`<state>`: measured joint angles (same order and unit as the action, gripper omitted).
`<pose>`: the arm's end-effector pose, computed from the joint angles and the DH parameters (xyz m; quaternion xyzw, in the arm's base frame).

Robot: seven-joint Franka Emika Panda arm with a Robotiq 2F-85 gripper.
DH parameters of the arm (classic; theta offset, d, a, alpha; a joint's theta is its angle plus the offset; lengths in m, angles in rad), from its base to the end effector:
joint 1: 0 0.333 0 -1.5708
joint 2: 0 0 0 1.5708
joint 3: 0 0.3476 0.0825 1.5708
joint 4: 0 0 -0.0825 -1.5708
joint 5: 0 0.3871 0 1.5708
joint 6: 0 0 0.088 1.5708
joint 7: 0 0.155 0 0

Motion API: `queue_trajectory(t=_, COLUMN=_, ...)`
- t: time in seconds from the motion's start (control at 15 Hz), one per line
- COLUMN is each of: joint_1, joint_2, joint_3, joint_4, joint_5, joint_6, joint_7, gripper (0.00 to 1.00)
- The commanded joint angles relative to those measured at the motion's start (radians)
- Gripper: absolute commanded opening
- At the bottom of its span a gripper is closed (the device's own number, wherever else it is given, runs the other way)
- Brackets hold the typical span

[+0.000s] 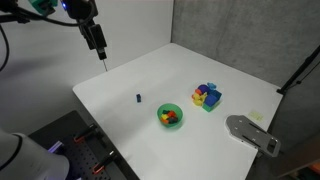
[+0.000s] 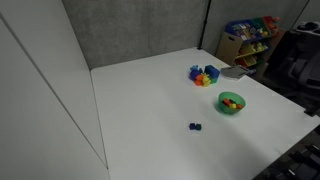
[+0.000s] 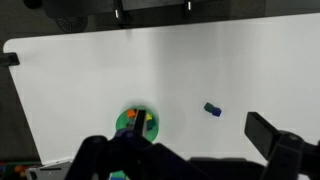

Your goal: Pick up a small green block on the left of the worktop and put it in the green bowl

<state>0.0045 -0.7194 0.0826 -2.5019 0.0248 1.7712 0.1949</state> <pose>0.3138 0.0329 0.4913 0.9976 -0.0668 -0.0044 0.0158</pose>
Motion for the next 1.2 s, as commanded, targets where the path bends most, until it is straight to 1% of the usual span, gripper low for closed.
queue_trajectory(t=0.0, joint_1=0.029, joint_2=0.062, joint_3=-0.011, joint_4=-0.003, joint_5=0.044, joint_6=0.068, joint_7=-0.047, gripper=1.00)
queue_trajectory(t=0.53, joint_1=0.081, joint_2=0.227, joint_3=-0.011, joint_4=-0.022, joint_5=0.078, joint_6=0.284, joint_7=-0.118, gripper=1.00)
queue_trajectory(t=1.13, joint_1=0.100, joint_2=0.499, joint_3=-0.005, joint_4=-0.011, joint_5=0.083, joint_6=0.505, joint_7=-0.170, gripper=1.00)
